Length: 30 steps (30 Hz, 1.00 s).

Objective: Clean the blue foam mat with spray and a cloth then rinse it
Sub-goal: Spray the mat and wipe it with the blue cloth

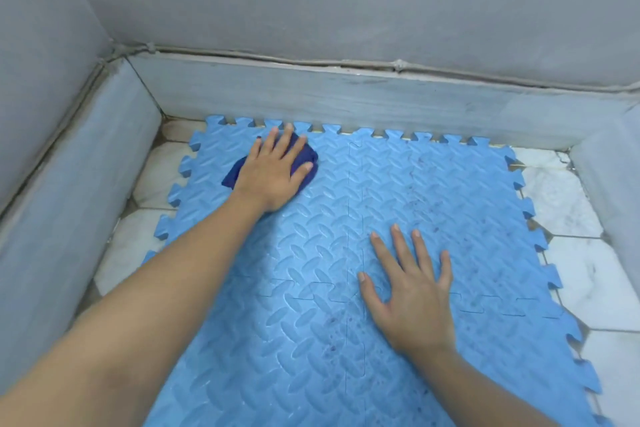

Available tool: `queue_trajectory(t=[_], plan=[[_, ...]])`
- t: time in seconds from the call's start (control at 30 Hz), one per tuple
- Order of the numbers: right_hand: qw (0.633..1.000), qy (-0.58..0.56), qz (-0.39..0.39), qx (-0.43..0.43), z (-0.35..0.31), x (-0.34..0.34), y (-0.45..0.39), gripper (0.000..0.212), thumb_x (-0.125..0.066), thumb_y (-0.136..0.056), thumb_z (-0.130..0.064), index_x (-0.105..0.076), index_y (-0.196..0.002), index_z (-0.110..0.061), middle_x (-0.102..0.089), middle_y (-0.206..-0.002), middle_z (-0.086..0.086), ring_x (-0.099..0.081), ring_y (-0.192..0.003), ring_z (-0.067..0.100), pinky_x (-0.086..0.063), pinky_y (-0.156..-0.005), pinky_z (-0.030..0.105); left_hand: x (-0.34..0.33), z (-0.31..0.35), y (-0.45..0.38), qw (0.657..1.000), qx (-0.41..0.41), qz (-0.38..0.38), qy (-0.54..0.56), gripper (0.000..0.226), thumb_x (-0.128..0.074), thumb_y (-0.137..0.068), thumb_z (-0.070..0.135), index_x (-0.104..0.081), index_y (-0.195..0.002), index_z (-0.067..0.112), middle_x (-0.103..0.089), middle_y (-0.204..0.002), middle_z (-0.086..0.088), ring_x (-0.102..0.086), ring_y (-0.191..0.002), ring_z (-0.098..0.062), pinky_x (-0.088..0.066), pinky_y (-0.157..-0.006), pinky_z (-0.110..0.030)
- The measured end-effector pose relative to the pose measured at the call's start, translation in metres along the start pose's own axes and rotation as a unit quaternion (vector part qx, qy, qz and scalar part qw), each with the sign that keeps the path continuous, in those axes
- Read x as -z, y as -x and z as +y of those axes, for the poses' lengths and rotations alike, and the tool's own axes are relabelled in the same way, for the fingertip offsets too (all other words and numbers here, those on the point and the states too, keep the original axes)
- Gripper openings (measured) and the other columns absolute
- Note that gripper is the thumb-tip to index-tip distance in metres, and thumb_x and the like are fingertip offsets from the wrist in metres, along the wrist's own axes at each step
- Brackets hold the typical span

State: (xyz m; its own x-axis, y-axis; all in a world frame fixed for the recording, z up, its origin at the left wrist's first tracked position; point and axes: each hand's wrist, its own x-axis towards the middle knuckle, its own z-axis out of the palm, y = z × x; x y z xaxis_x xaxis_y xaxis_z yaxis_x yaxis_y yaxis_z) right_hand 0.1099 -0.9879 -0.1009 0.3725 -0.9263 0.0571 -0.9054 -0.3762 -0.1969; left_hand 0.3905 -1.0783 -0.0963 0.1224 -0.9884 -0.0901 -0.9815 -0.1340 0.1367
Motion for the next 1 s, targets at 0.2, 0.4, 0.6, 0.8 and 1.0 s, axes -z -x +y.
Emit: queue_trajectory(t=[0.2, 0.4, 0.6, 0.8, 1.0], plan=[[1.000, -0.005, 0.011, -0.009, -0.005, -0.001, -0.002, 0.060, -0.039, -0.087, -0.058, -0.047, -0.142, -0.034, -0.039, -0.154, -0.002, -0.029, -0.145, 0.025, -0.013, -0.115, 0.060, -0.004, 0.047, 0.007, 0.999, 0.015, 0.037, 0.027, 0.067, -0.018, -0.100, 0.051, -0.006, -0.154, 0.013, 0.002, -0.162, -0.005, 0.005, -0.148, -0.025, 0.005, -0.118, -0.040], [1.000, -0.004, 0.003, -0.004, -0.002, -0.007, 0.005, 0.059, -0.039, -0.088, -0.058, -0.049, -0.141, -0.033, -0.040, -0.153, -0.002, -0.030, -0.144, 0.025, -0.014, -0.115, 0.061, -0.009, -0.028, 0.020, 0.998, -0.022, 0.036, 0.043, 0.067, -0.016, -0.095, 0.054, -0.020, -0.153, 0.021, -0.013, -0.161, 0.000, -0.009, -0.148, -0.018, -0.012, -0.119, -0.042], [1.000, -0.004, -0.010, -0.009, -0.001, -0.007, 0.003, 0.059, -0.039, -0.089, -0.057, -0.046, -0.142, -0.034, -0.037, -0.155, -0.002, -0.024, -0.147, 0.025, -0.011, -0.116, 0.061, -0.012, -0.020, 0.030, 0.989, 0.134, 0.030, 0.061, 0.062, -0.014, -0.101, 0.046, -0.008, -0.154, 0.015, -0.002, -0.162, -0.003, 0.001, -0.149, -0.023, -0.003, -0.120, -0.042], [0.999, -0.021, -0.022, -0.012, 0.000, -0.002, 0.005, 0.057, -0.042, -0.089, -0.051, -0.044, -0.143, -0.034, -0.035, -0.156, -0.001, -0.023, -0.147, 0.027, -0.011, -0.115, 0.062, -0.030, 0.080, 0.162, 0.995, -0.062, -0.019, 0.072, 0.067, -0.008, -0.096, 0.057, -0.010, -0.152, 0.021, -0.004, -0.160, 0.006, 0.000, -0.148, -0.012, 0.001, -0.119, -0.033], [0.997, -0.047, -0.059, 0.018, 0.003, 0.006, 0.006, 0.055, -0.033, -0.095, -0.049, -0.035, -0.148, -0.035, -0.024, -0.161, -0.001, -0.013, -0.149, 0.027, -0.001, -0.115, 0.061, -0.037, 0.083, 0.163, 0.994, -0.107, -0.001, -0.004, 0.062, -0.010, -0.100, 0.050, -0.021, -0.152, 0.019, -0.017, -0.160, 0.001, -0.008, -0.148, -0.015, -0.011, -0.117, -0.040]])
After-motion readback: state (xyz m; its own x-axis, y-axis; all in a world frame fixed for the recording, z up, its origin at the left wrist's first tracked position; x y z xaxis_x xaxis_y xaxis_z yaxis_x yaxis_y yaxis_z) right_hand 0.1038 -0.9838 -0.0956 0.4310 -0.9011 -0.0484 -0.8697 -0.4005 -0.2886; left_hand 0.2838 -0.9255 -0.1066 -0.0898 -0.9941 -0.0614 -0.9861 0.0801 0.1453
